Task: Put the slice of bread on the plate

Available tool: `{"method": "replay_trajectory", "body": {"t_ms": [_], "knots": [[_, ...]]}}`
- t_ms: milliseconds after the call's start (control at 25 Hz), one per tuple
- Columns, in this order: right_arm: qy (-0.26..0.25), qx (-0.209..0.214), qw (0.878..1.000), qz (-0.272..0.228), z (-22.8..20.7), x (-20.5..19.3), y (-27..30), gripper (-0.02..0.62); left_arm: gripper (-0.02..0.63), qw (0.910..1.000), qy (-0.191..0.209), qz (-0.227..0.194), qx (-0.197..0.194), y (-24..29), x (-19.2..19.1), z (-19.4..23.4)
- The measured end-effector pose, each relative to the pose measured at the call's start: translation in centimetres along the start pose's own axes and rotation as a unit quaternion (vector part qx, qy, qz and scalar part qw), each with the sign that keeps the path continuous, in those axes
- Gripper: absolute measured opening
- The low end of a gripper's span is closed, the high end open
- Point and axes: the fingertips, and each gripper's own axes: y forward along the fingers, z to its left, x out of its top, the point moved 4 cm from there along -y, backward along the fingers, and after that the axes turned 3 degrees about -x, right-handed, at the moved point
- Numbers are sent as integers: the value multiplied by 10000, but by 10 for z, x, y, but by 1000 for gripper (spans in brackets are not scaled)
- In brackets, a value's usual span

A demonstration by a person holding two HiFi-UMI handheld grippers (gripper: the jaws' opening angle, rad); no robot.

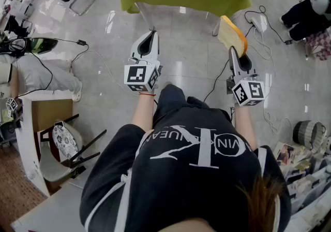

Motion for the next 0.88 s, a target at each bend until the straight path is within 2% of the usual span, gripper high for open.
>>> {"method": "replay_trajectory", "body": {"t_ms": [880], "knots": [[52,-2,10000,54,-3,-4,0,92,11,10000,-73,10,-6,5,-4,1]]}}
